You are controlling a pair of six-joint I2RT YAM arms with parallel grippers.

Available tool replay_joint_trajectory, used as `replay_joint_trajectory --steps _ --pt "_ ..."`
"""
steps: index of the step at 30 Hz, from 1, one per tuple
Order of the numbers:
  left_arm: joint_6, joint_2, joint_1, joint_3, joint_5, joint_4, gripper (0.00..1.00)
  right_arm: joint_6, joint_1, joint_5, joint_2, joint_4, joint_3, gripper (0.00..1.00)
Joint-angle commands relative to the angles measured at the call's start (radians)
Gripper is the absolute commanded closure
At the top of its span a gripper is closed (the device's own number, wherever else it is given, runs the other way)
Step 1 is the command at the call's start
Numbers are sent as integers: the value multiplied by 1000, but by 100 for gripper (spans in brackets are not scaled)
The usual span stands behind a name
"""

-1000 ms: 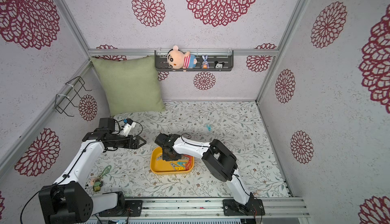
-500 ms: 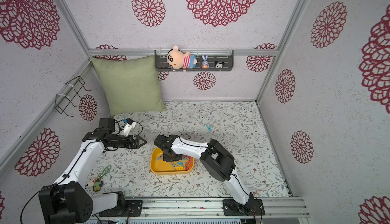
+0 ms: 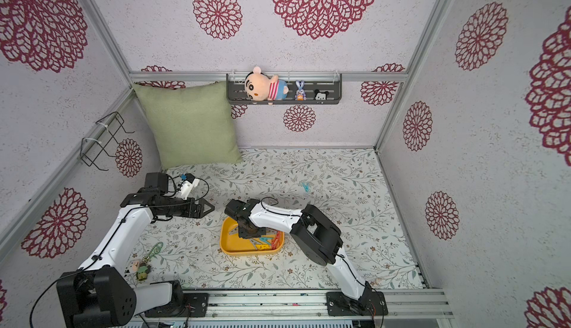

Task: Take the clothespins out of the storage box
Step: Pick up the clothespin from the storage box.

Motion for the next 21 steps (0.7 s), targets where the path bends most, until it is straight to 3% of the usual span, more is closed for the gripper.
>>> replay_joint_trajectory --steps 1,7,21 --pt "6 -9 11 6 14 -2 3 18 7 33 6 -15 13 86" --pt "7 -9 10 6 15 -2 3 22 14 62 -12 -47 46 99" --pt "5 -3 11 8 19 -1 3 33 31 96 -125 -117 105 100"
